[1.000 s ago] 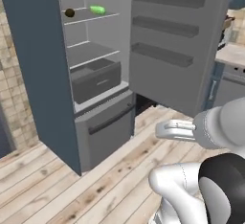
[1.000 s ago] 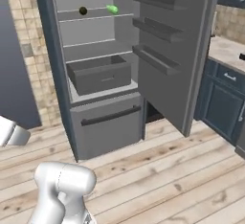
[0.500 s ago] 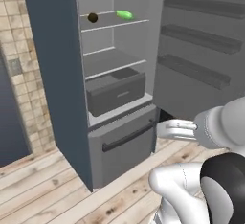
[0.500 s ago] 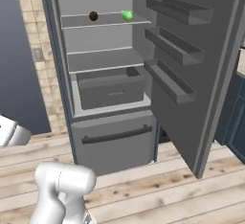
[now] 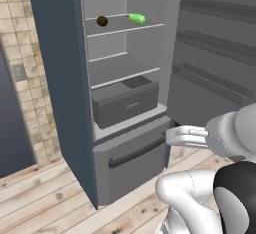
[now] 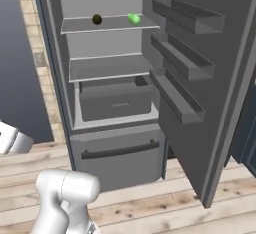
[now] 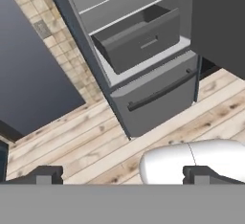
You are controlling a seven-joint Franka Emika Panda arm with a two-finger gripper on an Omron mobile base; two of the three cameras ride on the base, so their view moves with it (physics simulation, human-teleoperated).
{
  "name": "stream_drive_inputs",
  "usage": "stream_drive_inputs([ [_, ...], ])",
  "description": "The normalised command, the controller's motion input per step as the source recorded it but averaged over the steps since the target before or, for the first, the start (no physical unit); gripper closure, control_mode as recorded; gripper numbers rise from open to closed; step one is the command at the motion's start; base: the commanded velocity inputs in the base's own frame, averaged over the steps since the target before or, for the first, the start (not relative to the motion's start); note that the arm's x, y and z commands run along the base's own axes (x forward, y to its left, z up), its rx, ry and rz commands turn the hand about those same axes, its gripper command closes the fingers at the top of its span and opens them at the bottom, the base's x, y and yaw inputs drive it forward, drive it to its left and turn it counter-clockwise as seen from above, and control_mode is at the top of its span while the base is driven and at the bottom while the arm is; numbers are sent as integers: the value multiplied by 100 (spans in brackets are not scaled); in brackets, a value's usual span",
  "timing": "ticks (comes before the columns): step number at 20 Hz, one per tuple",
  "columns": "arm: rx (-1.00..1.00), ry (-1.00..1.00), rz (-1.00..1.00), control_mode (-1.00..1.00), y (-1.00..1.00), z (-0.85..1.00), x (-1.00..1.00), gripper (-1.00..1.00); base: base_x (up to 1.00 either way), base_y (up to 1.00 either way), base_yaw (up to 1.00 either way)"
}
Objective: Gather the corn and avocado from the fridge and place them on a tray on the dining counter. Then gather the chicken drumsticks from the fridge and place them on the other tray.
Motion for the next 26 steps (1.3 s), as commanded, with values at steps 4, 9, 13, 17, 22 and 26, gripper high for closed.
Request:
stream_drive_inputs([
  [4,0,0,0,100,0,0,0,-100,59,-28,13],
  [9,0,0,0,100,0,0,0,-100,55,-34,16],
  [13,0,0,0,100,0,0,0,-100,63,-29,15],
  [17,0,0,0,100,0,0,0,-100,68,-22,15],
  [22,0,0,0,100,0,0,0,-100,68,-16,14],
  [26,0,0,0,100,0,0,0,-100,60,-14,10],
])
